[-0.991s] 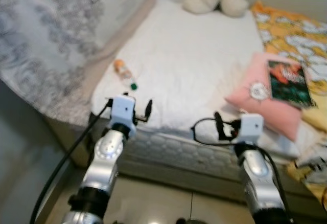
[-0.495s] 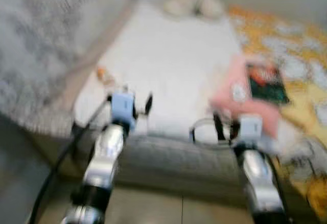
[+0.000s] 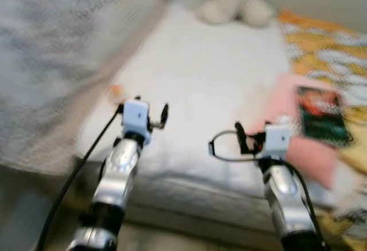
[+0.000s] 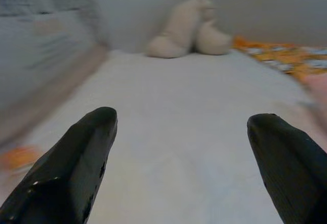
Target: Clean up the room
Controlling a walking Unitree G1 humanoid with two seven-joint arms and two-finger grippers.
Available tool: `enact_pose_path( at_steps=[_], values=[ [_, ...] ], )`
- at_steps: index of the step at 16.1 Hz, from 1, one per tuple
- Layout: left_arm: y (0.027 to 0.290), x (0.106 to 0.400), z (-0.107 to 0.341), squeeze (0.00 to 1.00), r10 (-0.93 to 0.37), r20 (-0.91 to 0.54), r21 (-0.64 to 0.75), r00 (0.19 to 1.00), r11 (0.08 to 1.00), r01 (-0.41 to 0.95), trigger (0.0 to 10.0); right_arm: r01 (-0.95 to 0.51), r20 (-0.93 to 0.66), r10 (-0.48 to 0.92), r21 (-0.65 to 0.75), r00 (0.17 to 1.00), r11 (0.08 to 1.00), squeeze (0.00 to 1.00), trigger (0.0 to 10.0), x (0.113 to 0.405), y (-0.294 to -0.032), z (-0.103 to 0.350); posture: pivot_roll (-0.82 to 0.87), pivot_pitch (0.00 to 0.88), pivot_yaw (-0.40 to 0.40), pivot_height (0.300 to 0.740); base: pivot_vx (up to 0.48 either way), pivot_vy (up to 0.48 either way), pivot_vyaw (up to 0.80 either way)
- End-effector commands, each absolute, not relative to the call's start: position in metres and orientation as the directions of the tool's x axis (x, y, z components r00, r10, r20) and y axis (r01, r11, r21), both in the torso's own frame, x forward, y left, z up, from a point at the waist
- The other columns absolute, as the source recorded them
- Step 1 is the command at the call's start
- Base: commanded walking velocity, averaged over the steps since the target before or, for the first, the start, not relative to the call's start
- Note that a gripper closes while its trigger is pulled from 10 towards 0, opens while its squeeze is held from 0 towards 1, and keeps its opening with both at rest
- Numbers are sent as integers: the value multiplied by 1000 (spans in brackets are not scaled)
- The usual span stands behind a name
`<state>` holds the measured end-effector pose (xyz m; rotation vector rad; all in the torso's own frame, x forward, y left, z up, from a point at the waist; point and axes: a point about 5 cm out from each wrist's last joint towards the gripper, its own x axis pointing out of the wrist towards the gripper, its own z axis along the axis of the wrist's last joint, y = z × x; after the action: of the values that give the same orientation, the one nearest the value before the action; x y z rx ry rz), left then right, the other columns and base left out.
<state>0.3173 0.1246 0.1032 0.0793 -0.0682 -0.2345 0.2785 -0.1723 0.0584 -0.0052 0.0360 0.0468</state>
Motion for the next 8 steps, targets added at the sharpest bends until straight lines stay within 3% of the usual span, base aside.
enact_pose_path(
  at_steps=[1,4,8],
  values=[
    [119,321,108,0,-257,69,82,964,965,251,10000,-23,-26,23,-3,999,1000,0,10000,279,-178,61,39,0,-25,740,458,0,0],
    [128,326,110,0,-229,65,86,971,971,223,10000,-25,-33,25,2,999,1000,0,10000,276,-177,58,30,0,-18,740,358,315,0],
    [124,333,112,0,-263,48,124,964,959,255,10000,-41,-27,41,3,999,999,0,10000,274,-174,59,18,0,-15,740,0,480,0]
  ],
)
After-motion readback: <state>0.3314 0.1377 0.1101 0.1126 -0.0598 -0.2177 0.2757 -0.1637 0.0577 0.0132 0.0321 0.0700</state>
